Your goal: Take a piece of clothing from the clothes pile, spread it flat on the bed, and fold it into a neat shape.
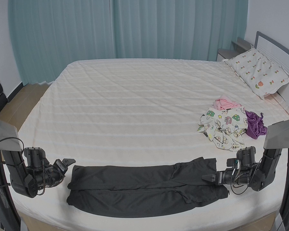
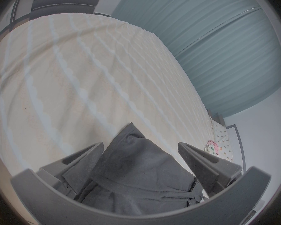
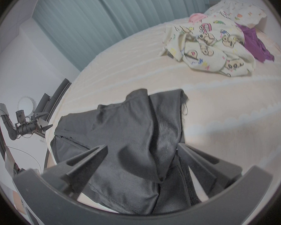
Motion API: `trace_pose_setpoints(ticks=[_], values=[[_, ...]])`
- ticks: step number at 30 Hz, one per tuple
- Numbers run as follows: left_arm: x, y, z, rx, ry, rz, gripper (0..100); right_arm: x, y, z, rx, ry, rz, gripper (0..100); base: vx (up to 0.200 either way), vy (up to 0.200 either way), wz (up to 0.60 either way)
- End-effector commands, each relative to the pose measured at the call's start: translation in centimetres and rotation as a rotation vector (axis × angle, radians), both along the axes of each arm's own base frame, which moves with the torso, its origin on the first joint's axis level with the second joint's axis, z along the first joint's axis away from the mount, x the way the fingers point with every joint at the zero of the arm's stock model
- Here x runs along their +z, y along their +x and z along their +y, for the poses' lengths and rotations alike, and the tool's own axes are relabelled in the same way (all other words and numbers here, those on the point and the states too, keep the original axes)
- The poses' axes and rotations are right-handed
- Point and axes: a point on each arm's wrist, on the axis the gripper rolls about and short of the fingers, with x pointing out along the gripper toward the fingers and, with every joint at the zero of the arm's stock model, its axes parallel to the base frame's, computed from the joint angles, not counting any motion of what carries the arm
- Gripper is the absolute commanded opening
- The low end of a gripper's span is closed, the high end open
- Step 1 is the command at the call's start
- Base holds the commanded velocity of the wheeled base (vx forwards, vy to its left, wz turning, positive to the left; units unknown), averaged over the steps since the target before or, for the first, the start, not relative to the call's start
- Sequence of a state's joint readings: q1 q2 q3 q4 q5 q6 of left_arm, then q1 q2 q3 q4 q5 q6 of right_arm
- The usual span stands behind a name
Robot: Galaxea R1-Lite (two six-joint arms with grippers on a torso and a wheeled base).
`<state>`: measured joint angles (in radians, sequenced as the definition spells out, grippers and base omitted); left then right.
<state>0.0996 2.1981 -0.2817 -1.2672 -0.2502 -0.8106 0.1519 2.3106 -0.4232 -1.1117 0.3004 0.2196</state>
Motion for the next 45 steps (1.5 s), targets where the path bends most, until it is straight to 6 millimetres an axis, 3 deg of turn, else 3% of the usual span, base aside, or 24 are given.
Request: trace_pose_setpoints(ticks=[1, 6, 13, 28, 29, 45], values=[[-1.0, 2.1, -1.0, -0.024, 0.018, 0.019, 100, 0.9, 0.4, -0.1, -0.017, 0.024, -0.065, 100, 0.000, 0.000, 0.00], [-1.3, 4.3, -0.9, -0.064, 0.088, 0.042, 100, 1.7, 1.4, -1.3, -0.085, 0.059, -0.120, 100, 0.000, 0.000, 0.00], [-1.7, 5.8, -0.9, -0.093, 0.125, 0.029, 100, 1.0, 2.6, -2.2, -0.139, 0.085, -0.117, 100, 0.000, 0.000, 0.00], [-3.2, 5.9, -1.4, -0.156, 0.193, 0.057, 100, 1.3, 4.5, -2.7, -0.228, 0.182, -0.119, 100, 0.000, 0.000, 0.00], [-3.3, 5.9, -1.4, -0.148, 0.208, 0.059, 0, 1.2, 4.6, -2.6, -0.225, 0.186, -0.117, 100, 0.000, 0.000, 0.00], [-3.5, 6.3, -1.6, -0.058, 0.199, 0.050, 0, 0.1, 6.9, -2.0, -0.236, 0.231, -0.052, 100, 0.000, 0.000, 0.00]])
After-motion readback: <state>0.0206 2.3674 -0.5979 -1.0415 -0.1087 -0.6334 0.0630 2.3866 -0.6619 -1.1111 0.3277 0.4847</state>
